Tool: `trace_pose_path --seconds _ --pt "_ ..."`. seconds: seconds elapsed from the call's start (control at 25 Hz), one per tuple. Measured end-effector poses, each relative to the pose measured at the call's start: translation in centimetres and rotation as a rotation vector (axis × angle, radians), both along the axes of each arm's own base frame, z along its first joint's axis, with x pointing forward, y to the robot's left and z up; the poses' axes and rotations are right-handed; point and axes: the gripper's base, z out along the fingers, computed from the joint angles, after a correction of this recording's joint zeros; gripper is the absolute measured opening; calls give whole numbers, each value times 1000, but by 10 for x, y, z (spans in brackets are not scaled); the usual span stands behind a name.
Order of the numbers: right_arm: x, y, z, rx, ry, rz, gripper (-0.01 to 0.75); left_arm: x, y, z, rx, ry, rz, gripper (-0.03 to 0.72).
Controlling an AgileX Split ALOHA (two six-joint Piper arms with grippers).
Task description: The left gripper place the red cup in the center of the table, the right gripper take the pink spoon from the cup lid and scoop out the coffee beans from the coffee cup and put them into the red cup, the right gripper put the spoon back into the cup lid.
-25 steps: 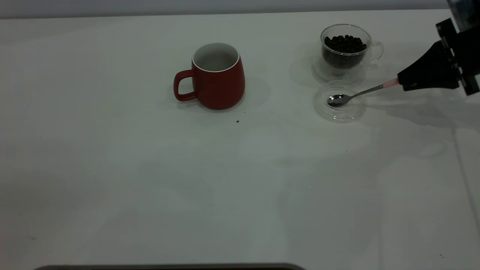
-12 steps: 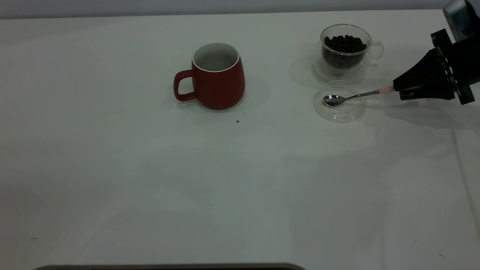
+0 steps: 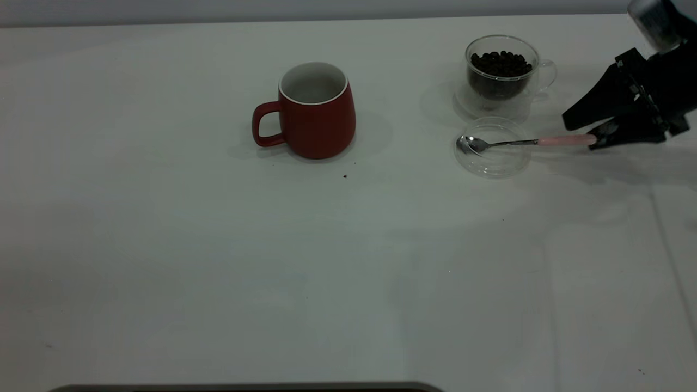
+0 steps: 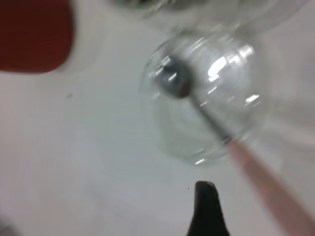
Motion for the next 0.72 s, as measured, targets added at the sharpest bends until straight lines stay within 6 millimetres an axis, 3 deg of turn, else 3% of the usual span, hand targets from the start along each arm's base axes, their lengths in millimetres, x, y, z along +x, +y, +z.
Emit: trace_pose_path --seconds 0.24,0.36,0.44,0.56,0.72 --pt "12 -14 6 -168 -84 -86 577 0 0 0 0 0 0 493" --pt "17 -16 30 -179 -125 -104 577 0 0 0 -2 0 1 493" --pt "20 -12 67 -122 -153 -117 577 0 0 0 -1 0 1 493" --pt "14 6 138 19 -205 -45 575 0 0 0 -1 0 1 493" --pt "-20 47 233 40 -285 210 575 0 0 0 -1 0 1 493"
